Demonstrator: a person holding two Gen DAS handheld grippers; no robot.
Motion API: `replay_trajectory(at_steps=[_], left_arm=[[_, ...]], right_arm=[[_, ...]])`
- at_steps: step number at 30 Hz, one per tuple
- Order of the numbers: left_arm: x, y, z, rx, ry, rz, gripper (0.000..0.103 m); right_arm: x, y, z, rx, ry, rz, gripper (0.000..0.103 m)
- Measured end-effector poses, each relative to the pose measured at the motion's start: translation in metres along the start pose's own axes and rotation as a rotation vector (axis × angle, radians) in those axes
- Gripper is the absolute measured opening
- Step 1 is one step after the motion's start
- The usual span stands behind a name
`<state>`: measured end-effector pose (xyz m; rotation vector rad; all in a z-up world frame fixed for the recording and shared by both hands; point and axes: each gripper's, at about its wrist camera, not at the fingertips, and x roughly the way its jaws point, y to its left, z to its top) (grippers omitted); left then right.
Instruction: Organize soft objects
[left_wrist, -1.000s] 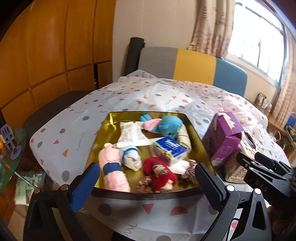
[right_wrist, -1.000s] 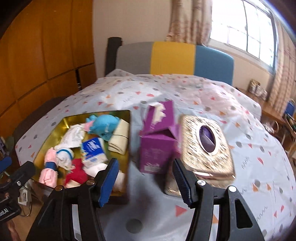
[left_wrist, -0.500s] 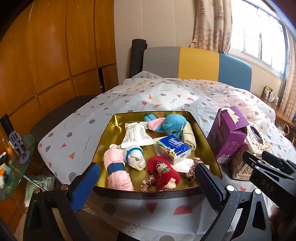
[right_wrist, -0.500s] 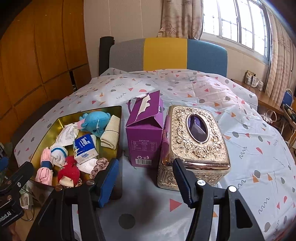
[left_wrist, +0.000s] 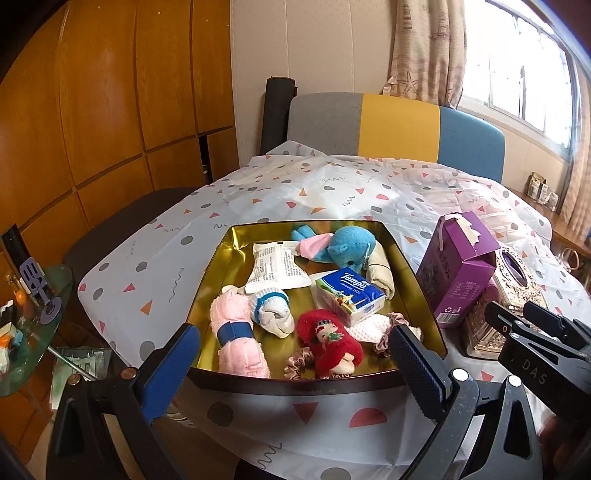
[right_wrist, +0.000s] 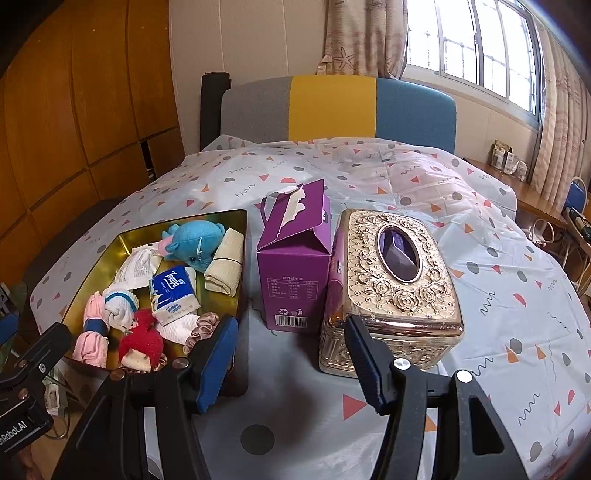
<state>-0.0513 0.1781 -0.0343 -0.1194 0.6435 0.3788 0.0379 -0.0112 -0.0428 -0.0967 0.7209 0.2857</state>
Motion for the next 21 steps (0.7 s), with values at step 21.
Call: replay_trajectory(at_steps=[21], left_arm=[[0.0005,0.0028,-0.0018,-0.006,0.006,0.003,0.103]], right_arm=[[0.0006,0.0033,-0.0024,-0.006,0.005,0.003,0.061]])
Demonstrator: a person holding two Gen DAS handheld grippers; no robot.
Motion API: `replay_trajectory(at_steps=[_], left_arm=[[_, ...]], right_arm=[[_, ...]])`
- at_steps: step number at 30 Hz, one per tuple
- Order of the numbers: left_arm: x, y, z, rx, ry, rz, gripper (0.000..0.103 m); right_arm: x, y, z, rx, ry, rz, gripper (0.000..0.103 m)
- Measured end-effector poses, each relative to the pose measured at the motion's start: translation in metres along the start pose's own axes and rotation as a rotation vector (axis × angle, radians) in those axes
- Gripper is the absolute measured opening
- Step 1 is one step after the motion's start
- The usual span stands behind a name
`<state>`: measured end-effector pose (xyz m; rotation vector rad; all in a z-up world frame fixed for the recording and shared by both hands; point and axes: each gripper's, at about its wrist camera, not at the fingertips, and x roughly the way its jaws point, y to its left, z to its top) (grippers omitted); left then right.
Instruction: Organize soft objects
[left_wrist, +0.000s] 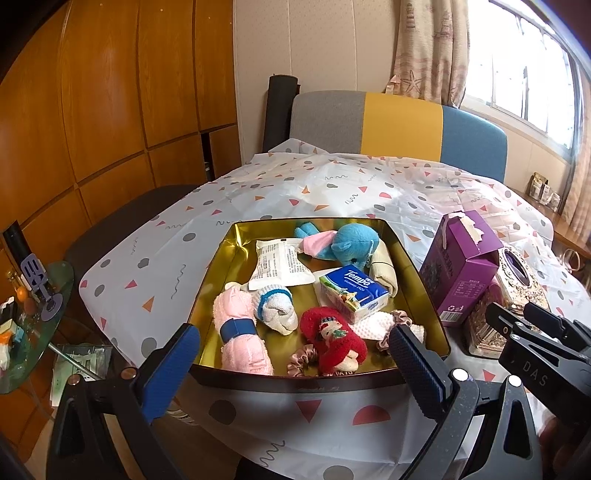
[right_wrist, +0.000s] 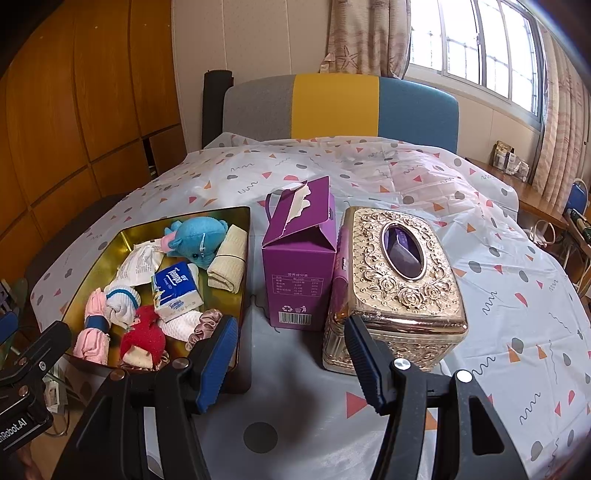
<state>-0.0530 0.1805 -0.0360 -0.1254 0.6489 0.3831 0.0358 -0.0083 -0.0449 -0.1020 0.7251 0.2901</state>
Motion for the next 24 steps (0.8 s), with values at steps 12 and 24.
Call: replay_trajectory(at_steps=[12,24], left_arm=[[-0.0003,0.0006,-0.0004,0.0,0.002,0.002,0.103],[-0.0018,0.0009,-0.0031,0.005,-0.003,0.021,0.102]], right_arm=[[0.0006,-0.0009,-0.0005,-0.001,0.004,0.003,0.061],[0.0012,-0.0005,-0.0015,-0.004,0.01,0.006,0.061]])
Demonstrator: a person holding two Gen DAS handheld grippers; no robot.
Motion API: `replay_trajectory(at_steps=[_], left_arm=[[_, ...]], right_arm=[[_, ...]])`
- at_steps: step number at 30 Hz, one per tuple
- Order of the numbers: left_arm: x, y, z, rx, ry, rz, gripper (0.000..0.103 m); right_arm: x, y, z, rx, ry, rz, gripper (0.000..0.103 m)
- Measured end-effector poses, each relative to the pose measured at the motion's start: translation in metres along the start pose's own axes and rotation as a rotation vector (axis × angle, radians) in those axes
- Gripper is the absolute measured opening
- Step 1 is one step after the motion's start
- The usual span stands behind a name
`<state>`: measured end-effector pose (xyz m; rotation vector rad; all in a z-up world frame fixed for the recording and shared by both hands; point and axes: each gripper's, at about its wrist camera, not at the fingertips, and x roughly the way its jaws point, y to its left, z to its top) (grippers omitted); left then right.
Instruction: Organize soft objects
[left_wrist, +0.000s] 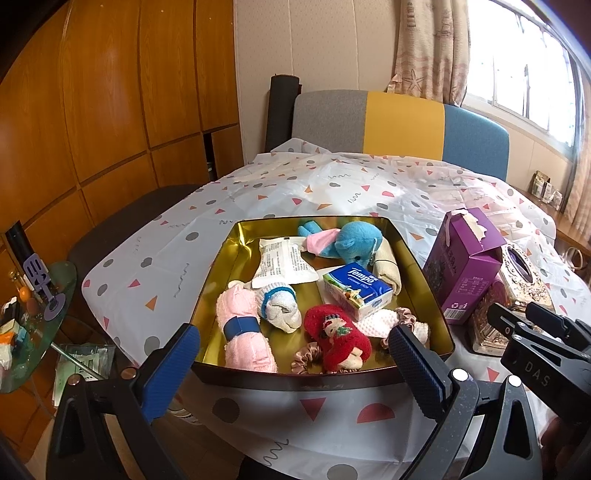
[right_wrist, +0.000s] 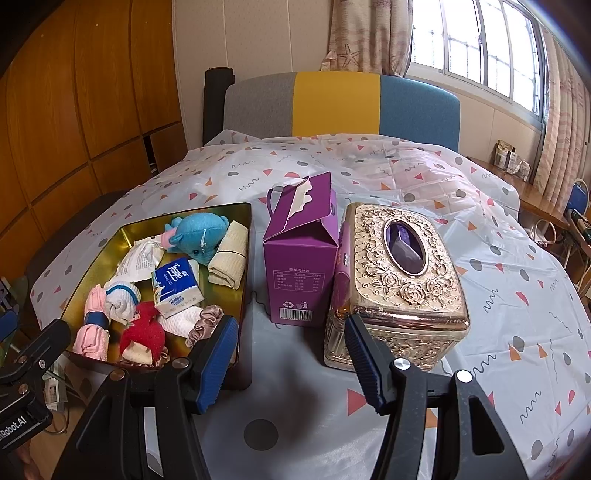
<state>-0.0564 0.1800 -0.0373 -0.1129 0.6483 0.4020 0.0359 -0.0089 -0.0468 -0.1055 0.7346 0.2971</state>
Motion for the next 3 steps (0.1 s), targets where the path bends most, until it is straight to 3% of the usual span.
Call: replay_trajectory(at_steps=[3], left_arm=[[0.0016,0.0017,0.0004,-0.005,0.005,-0.01,0.1]], right_arm=[[0.0001,0.0001,-0.0009,0.001,0.0,0.002,0.061]])
